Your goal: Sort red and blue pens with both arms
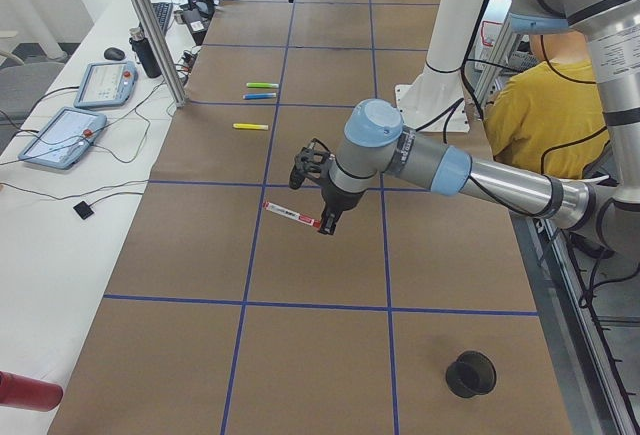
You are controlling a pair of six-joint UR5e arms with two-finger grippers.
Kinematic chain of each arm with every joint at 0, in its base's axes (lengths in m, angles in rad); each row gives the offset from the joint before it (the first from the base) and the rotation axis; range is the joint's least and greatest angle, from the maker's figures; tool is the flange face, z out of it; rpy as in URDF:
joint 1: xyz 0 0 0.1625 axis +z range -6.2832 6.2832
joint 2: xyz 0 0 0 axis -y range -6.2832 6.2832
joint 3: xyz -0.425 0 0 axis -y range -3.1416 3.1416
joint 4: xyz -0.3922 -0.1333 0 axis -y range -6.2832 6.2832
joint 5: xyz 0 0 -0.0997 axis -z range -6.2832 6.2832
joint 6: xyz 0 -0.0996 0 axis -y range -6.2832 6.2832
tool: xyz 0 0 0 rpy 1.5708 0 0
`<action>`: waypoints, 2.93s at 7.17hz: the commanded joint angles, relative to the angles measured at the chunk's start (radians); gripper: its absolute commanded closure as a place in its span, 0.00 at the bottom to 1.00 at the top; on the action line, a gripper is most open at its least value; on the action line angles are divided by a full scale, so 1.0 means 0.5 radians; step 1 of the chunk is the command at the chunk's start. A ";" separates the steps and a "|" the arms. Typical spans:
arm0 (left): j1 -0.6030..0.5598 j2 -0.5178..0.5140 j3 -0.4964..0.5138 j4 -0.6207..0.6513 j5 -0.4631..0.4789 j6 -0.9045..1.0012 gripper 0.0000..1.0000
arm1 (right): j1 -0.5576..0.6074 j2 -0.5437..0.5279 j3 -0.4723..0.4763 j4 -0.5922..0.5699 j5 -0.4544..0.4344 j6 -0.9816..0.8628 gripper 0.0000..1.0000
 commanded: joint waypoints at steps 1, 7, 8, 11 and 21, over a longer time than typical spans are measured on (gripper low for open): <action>-0.252 -0.078 -0.021 0.562 -0.052 0.021 1.00 | -0.002 0.001 0.000 0.000 -0.010 0.000 0.00; -1.072 0.148 0.181 1.496 -0.452 0.021 1.00 | -0.002 0.001 0.000 0.000 -0.032 0.000 0.00; -1.234 0.145 0.188 1.726 -0.449 0.021 1.00 | -0.002 0.001 0.003 0.000 -0.035 0.000 0.00; -1.492 0.149 0.359 2.245 -0.449 0.018 1.00 | 0.001 -0.002 0.000 -0.003 -0.032 0.009 0.00; -1.662 -0.066 1.543 2.260 -0.437 0.018 1.00 | 0.001 0.004 0.012 0.003 -0.041 0.009 0.00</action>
